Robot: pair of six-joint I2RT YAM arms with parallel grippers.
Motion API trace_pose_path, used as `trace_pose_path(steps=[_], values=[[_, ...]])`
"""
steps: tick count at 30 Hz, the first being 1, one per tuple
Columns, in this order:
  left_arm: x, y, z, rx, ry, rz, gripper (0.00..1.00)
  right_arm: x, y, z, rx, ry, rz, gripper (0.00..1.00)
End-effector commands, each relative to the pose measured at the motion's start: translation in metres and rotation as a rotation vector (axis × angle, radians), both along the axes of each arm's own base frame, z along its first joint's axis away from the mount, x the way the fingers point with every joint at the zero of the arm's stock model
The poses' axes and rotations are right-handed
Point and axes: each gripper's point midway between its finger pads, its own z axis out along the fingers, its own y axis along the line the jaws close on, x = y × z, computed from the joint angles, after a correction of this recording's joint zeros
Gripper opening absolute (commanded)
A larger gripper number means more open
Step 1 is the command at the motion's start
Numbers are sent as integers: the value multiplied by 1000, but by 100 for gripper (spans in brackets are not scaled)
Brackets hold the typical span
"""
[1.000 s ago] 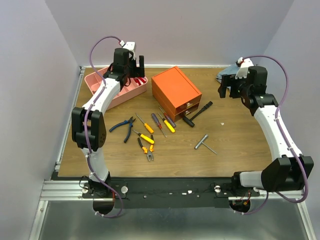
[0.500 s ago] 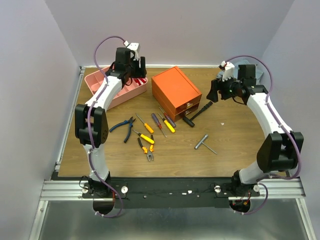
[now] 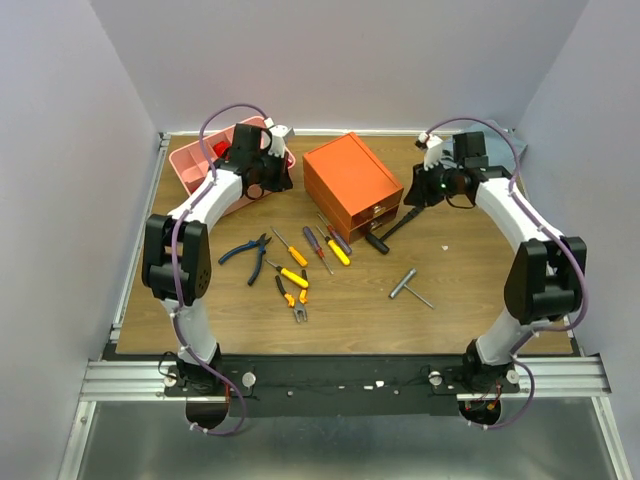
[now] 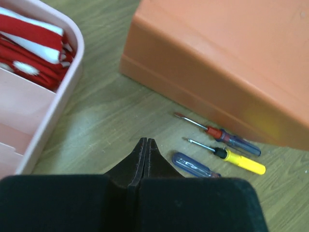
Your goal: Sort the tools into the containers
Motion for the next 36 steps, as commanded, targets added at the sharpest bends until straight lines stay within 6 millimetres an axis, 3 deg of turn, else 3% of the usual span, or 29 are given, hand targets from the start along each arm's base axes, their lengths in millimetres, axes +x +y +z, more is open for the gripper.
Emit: trace_pose_path(steps=[1, 3, 4, 6, 7, 8, 12, 15, 17, 19, 20, 21, 22, 23, 25, 26, 27, 30, 32, 36], values=[[-10, -9, 18, -35, -39, -80, 0, 25, 24, -6, 37, -14, 41, 26], [-10, -8, 15, -23, -18, -72, 0, 38, 33, 1, 35, -52, 59, 26], [-8, -6, 17, -5, -41, -87, 0, 43, 35, -8, 29, -38, 63, 26], [-9, -5, 21, 3, -56, -92, 0, 56, 38, -9, 13, -48, 63, 26], [-11, -4, 18, 6, -55, -95, 0, 66, 40, 0, 13, -76, 62, 26], [-11, -4, 19, 6, -62, -94, 0, 73, 41, -7, 9, -68, 60, 26], [-14, -2, 23, 2, -80, -85, 0, 102, 37, 3, -27, -135, 11, 26], [-13, -3, 25, -7, -88, -76, 0, 109, 31, 13, -53, -164, -10, 31], [-10, -7, 34, -29, -110, -84, 0, 100, 27, 9, -70, -151, -22, 44], [-4, -11, 45, -51, -137, -91, 0, 90, 22, 18, -73, -151, -47, 59], [5, -16, 62, -84, -174, -89, 0, 83, 21, 17, -70, -131, -57, 64], [11, -19, 63, -99, -177, -91, 0, 72, 21, 11, -56, -88, -76, 69], [16, -22, 68, -122, -178, -85, 0, 64, 21, 21, -36, -93, -80, 74], [26, -28, 87, -145, -217, -91, 0, 58, 23, 21, -21, -82, -82, 75], [41, -34, 78, -175, -176, -67, 0, 45, 27, 19, 24, -39, -90, 76], [51, -37, 92, -195, -200, -58, 0, 43, 30, 17, 31, -29, -95, 76], [59, -39, 82, -201, -177, -45, 0, 42, 30, 14, 27, -19, -112, 76], [75, -43, 83, -249, -167, 0, 0, 39, 32, 9, 13, -6, -110, 76], [82, -47, 86, -280, -159, 21, 0, 40, 35, 9, 17, 3, -105, 76], [86, -56, 73, -290, -133, 35, 0, 46, 38, 4, 8, 9, -114, 76]])
